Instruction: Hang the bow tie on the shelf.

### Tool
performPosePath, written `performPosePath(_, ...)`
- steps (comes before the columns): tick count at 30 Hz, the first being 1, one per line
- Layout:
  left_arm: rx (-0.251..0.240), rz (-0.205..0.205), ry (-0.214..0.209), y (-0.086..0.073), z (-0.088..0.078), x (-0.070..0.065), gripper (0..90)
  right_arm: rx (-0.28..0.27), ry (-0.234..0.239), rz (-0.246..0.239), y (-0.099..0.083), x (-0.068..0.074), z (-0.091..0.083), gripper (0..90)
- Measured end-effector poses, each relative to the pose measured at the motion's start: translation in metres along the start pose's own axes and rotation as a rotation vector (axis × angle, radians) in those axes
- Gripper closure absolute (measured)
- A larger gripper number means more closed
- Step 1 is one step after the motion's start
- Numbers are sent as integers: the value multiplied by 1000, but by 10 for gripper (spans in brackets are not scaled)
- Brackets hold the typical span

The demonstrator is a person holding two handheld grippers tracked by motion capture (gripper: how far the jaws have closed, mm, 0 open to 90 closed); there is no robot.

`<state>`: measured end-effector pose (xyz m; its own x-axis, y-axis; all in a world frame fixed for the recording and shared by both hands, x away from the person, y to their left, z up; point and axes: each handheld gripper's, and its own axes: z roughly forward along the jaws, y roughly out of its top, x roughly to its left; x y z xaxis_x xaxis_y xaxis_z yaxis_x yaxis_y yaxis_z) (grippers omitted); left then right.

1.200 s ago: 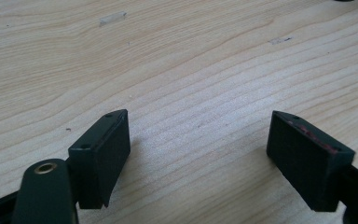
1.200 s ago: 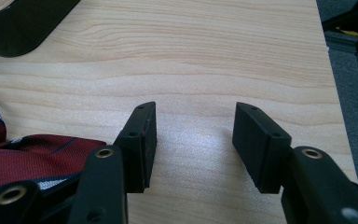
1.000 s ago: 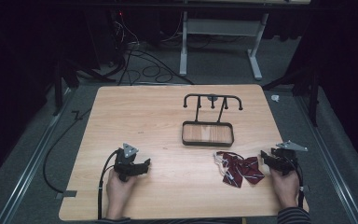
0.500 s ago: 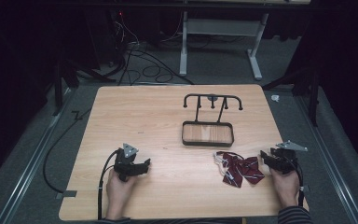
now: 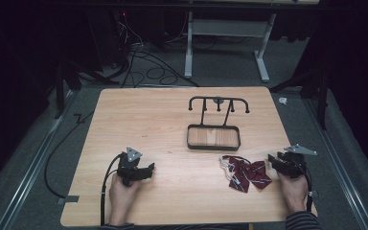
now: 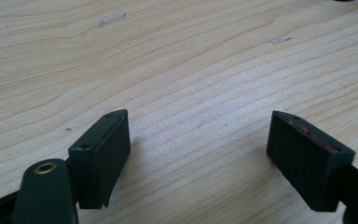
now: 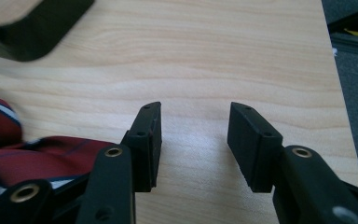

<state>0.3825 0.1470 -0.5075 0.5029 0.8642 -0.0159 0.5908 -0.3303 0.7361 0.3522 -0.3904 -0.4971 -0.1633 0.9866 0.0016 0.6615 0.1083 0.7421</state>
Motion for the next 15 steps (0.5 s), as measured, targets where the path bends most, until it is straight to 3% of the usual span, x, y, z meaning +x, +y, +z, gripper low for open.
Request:
performPosePath(7, 0, 0, 0, 0, 0, 0, 218, -40, 49, -36, 11, 10, -14, 584)
performPosePath(15, 0, 0, 0, 0, 0, 0, 218, -47, 120, -49, 17, 20, -16, 597)
